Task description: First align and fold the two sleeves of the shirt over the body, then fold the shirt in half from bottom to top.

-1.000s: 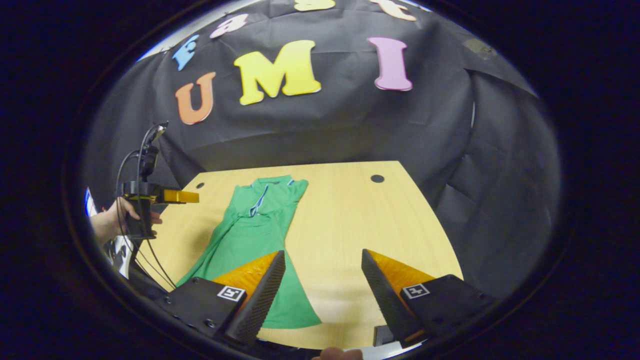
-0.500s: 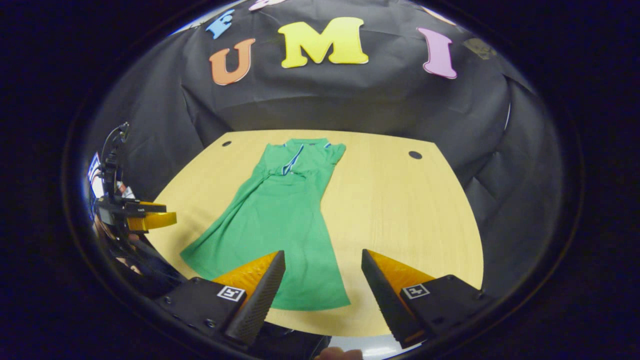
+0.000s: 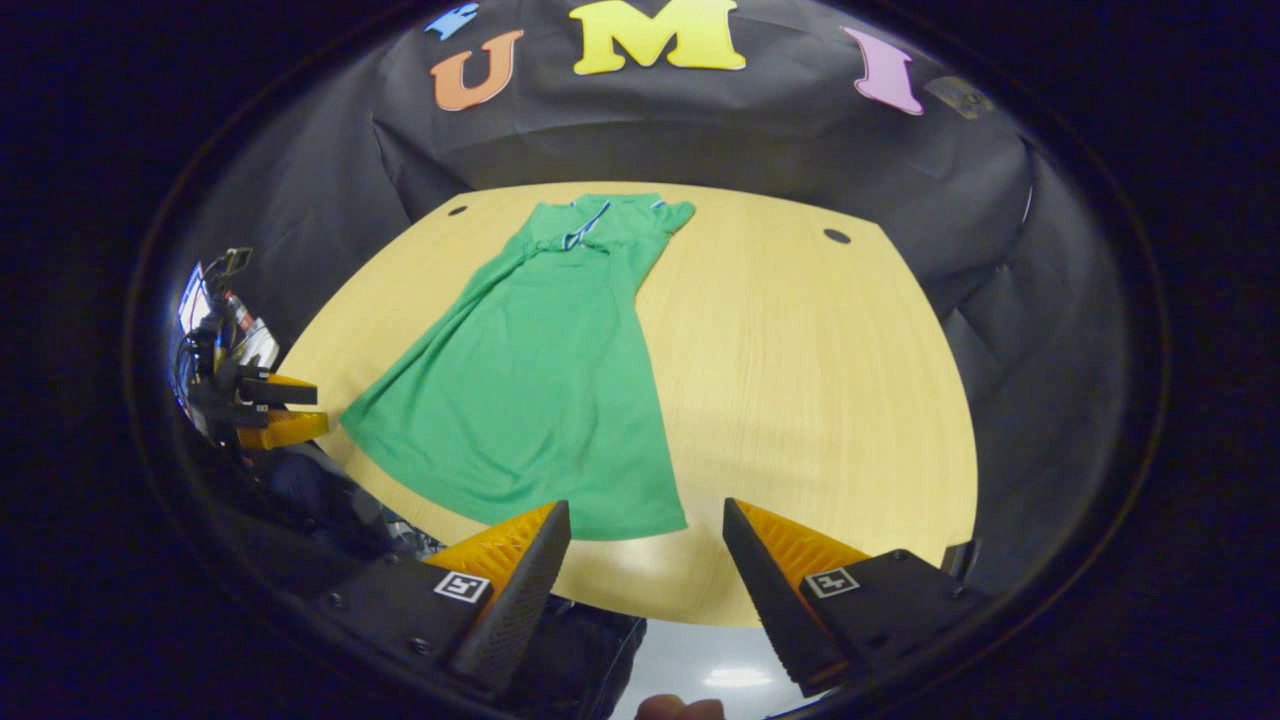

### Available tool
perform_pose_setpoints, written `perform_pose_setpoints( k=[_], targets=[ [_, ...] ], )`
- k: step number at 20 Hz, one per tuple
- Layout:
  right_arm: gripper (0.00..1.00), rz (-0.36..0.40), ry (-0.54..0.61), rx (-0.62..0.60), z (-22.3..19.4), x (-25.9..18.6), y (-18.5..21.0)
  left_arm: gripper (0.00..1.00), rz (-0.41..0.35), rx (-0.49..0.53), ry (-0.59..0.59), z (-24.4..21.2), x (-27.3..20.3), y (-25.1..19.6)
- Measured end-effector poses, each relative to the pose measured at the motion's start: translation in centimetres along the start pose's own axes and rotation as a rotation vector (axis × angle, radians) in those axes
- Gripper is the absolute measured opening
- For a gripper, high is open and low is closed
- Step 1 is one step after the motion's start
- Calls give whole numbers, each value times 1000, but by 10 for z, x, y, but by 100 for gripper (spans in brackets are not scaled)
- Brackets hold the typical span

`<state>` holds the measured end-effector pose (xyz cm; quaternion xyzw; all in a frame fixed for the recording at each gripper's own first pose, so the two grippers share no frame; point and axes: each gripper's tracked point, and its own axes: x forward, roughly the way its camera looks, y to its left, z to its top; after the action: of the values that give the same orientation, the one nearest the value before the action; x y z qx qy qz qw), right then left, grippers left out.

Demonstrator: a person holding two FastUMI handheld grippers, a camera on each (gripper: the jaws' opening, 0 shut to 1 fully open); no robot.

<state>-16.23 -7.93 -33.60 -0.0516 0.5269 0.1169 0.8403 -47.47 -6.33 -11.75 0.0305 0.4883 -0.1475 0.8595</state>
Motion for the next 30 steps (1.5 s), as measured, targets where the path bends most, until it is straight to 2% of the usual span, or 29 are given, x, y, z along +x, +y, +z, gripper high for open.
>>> perform_pose_setpoints(
  k=[1,2,4,5,6,7,10,13,16,17,18,19,20,22,24,25,26,27,29,30],
  targets=[
    [98,-2,28,-14,-10,5,-1,100,5,23,9,-7,4,5],
    [93,-6,47,-33,-17,7,-2,100,-1,24,15,-11,8,5],
    [93,-20,69,-93,-24,17,-11,99,-9,-2,12,-6,14,2],
    [98,-22,72,-104,-25,20,-12,99,-4,-8,9,-5,18,5],
    [93,-23,71,-109,-25,24,-13,100,1,-19,15,-4,22,7],
    [98,-22,71,-110,-24,28,-13,99,3,-28,21,-5,26,9],
    [98,-30,78,-125,-19,43,-13,99,2,-30,48,-11,31,10],
    [98,-6,81,-117,-15,57,-4,99,5,-7,55,-11,33,8],
    [98,4,95,-116,-19,67,2,100,41,31,64,-13,35,6],
    [93,6,109,-122,-25,69,1,100,48,52,63,-12,36,5],
    [93,9,98,-116,-23,71,2,100,47,53,67,-10,36,1],
    [94,11,108,-116,-25,73,2,100,49,44,69,-10,36,2],
    [100,16,104,-128,-24,72,3,99,53,37,69,-11,36,1],
    [98,18,102,-133,-25,72,2,95,59,15,76,-12,35,-1],
    [87,13,103,-119,-23,72,3,85,59,7,74,-14,34,-6],
    [71,11,105,-108,-23,73,4,76,47,14,77,-15,36,-10],
    [56,11,104,-99,-24,76,6,76,37,19,82,-14,34,-15],
    [52,21,105,-83,-22,74,9,60,25,19,84,-12,35,-18],
    [14,19,123,-71,-22,74,9,25,-3,4,85,-10,36,-24],
    [13,25,117,-63,-20,74,9,11,-22,-8,84,-9,38,-27]
  ],
)
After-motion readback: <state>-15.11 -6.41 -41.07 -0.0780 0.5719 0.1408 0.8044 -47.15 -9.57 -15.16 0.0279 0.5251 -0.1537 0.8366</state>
